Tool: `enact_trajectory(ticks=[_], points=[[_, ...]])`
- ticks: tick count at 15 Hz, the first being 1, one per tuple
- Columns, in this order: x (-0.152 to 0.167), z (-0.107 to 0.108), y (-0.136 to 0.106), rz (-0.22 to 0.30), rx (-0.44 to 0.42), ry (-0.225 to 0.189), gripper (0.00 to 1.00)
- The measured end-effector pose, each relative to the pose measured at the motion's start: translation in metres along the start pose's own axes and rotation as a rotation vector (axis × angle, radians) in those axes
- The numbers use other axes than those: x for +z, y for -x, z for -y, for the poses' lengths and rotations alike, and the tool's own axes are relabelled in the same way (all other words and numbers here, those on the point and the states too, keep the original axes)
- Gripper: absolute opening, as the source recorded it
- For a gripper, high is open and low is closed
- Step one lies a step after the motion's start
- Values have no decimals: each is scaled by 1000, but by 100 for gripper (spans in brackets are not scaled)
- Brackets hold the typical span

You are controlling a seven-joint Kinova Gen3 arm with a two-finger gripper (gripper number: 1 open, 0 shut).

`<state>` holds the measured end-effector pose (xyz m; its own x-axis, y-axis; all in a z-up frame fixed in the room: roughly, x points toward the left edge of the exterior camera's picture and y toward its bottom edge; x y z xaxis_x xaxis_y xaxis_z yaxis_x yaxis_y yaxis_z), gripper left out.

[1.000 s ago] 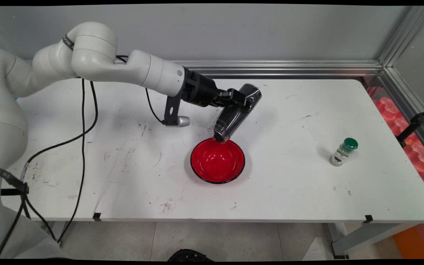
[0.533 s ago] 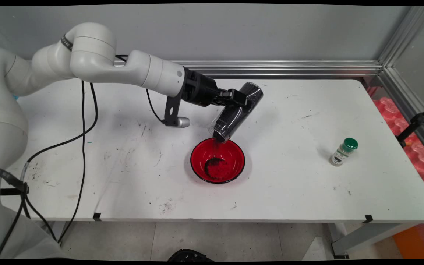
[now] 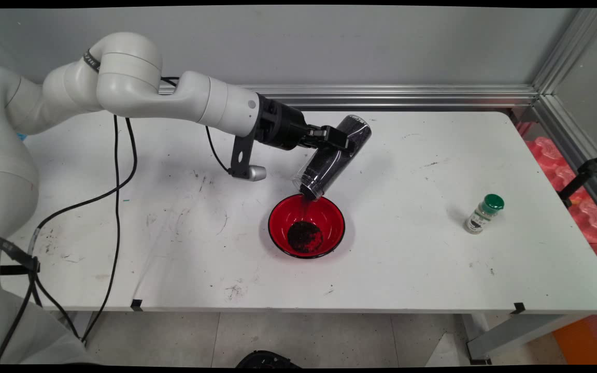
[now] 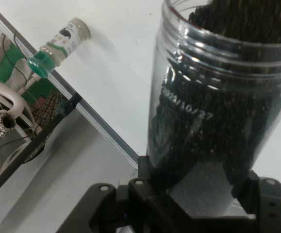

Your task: Pour the black seasoning powder in the red bowl

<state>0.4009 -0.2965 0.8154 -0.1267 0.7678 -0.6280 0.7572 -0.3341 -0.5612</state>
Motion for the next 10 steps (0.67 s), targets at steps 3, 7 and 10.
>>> enact_trajectory(ticks=[3, 7, 10], points=[[0, 1, 0, 4, 8, -1, 0], [0, 2, 0, 8, 16, -2, 0], [-1, 3, 0, 11, 23, -3, 0]])
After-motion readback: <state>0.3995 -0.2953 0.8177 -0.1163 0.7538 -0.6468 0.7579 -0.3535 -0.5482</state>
